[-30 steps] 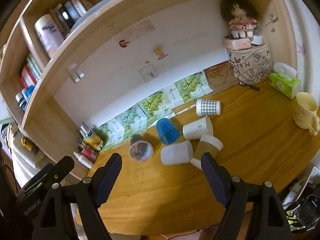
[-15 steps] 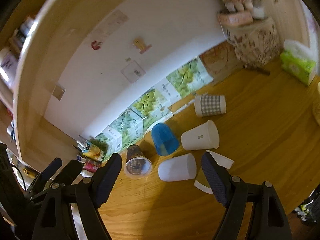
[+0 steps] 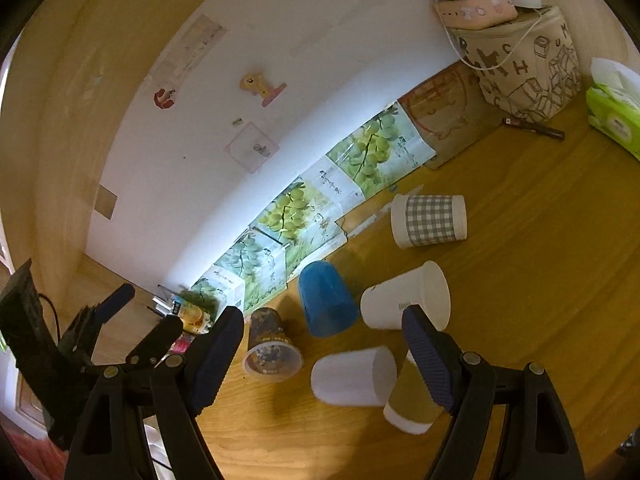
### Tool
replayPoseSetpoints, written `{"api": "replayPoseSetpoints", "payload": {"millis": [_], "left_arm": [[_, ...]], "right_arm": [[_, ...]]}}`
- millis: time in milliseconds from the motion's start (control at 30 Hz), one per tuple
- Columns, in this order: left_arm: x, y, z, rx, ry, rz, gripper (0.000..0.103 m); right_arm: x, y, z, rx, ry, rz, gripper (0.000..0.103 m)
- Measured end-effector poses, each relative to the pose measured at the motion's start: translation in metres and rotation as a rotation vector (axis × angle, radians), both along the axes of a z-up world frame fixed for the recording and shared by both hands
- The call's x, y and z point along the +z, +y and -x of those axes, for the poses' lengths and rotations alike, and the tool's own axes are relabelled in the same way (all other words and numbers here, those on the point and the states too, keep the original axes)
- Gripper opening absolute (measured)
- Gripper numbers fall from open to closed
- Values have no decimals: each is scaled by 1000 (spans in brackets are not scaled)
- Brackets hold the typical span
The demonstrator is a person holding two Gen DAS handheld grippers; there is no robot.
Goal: Flip cup upright
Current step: 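Lower the left tool toward the blue plastic cup lying on its side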
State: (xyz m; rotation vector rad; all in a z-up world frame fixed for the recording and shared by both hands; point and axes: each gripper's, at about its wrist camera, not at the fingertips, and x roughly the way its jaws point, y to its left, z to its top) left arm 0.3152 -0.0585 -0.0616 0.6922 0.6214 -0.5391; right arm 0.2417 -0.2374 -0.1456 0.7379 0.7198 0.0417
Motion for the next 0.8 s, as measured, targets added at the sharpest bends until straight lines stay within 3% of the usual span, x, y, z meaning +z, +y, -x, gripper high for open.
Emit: {"api": "replayPoseSetpoints", "payload": {"millis": [400, 800], "left_arm": [[-28, -19, -18, -367, -135, -258, 101], [-60, -26, -34, -729, -171, -414, 101]], "right_arm": [[-6, -10, -21, 66, -24, 57, 82], [-16, -12, -31, 90, 14, 70, 82]]}}
